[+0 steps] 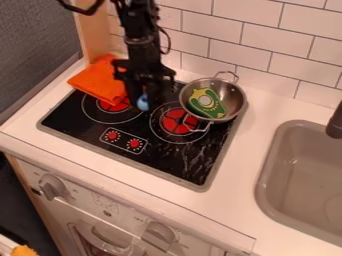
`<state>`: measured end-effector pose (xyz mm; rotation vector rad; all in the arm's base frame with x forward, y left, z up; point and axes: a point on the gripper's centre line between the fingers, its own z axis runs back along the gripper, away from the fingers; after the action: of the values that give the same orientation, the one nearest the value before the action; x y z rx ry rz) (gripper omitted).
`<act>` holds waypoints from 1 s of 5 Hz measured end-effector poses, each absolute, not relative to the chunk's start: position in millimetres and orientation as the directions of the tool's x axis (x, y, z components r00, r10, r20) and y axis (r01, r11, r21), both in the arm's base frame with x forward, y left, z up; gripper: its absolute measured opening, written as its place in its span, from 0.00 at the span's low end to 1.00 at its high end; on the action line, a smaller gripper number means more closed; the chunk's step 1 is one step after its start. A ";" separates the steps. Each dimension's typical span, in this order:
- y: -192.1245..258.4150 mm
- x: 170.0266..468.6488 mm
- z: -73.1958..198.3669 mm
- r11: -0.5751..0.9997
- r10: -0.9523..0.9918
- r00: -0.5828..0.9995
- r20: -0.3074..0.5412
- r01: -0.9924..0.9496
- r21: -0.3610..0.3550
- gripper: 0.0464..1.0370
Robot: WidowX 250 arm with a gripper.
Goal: Put the blue fork between the orange cloth and the silver pot
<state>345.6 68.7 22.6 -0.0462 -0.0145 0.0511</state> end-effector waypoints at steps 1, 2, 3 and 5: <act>60.9 343.8 18.9 0.998 0.017 1.000 0.011 -0.016 -0.055 0.48; 60.5 342.5 17.3 0.999 0.006 1.000 0.010 -0.006 -0.053 0.64; 60.8 341.1 27.4 0.999 0.011 0.999 0.040 -0.010 -0.040 0.92; 62.0 328.1 58.1 0.999 0.042 0.997 0.066 -0.043 0.006 0.97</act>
<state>328.1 62.0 58.1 0.0072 -0.0657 0.0423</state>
